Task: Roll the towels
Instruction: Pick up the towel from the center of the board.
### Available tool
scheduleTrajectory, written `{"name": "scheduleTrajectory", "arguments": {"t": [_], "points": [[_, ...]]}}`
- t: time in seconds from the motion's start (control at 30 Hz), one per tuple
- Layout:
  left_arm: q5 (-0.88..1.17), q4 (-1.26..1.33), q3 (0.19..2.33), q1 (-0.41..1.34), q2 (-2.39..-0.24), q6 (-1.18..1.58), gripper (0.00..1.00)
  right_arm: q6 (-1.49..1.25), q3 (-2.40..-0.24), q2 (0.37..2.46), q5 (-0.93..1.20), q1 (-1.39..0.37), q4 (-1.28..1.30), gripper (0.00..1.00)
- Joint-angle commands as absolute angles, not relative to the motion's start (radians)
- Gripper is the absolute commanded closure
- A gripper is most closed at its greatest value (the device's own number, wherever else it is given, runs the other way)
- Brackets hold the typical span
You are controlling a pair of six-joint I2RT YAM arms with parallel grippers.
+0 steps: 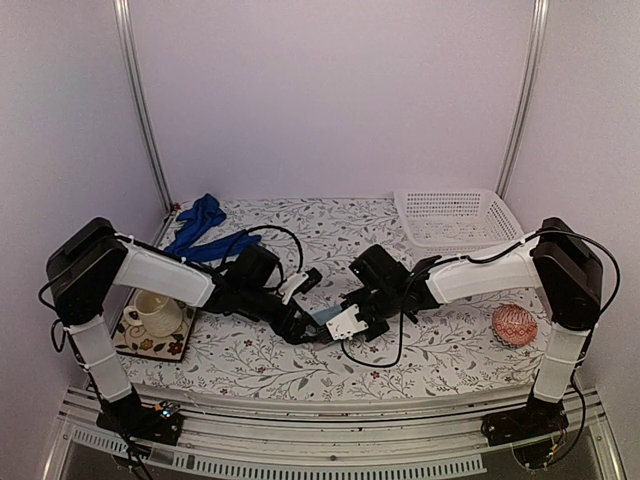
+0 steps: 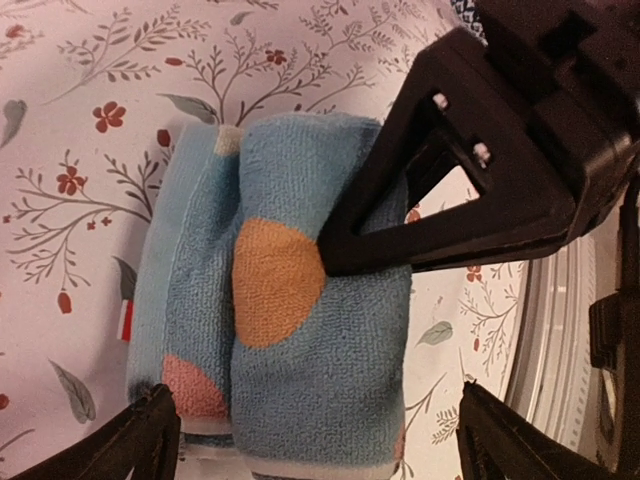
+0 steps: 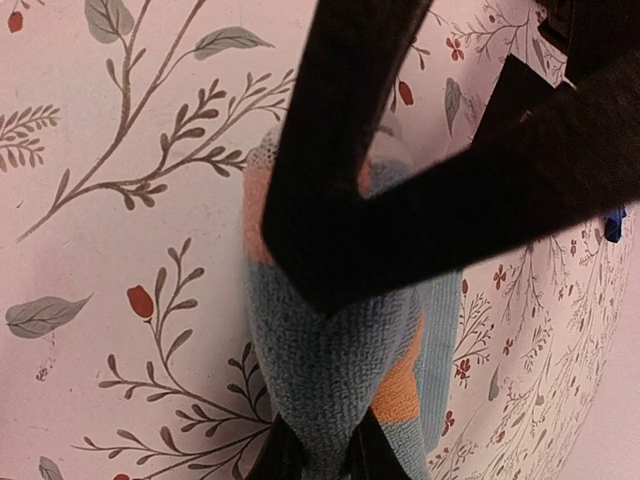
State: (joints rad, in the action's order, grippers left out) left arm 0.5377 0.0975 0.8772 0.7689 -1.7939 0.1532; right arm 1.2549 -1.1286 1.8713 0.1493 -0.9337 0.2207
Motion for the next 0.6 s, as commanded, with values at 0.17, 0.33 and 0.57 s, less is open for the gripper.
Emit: {"name": "scheduleTrajectory", "arguments": {"t": [0.17, 0.33, 0.57], "points": [[0.49, 0.056, 0.942, 0.758, -1.831, 0.126, 0.03, 1.287, -1.182, 1.871, 0.252, -0.913, 0.367, 0.92], [0.462, 0.031, 0.951, 0.759, -1.825, 0.112, 0.03, 1.3, -1.201, 1.871, 0.296, -0.9, 0.443, 0.92], [0.559, 0.055, 0.942, 0.761, -1.86, 0.13, 0.03, 1.299, -1.252, 1.891, 0.333, -0.896, 0.537, 0.92]]}}
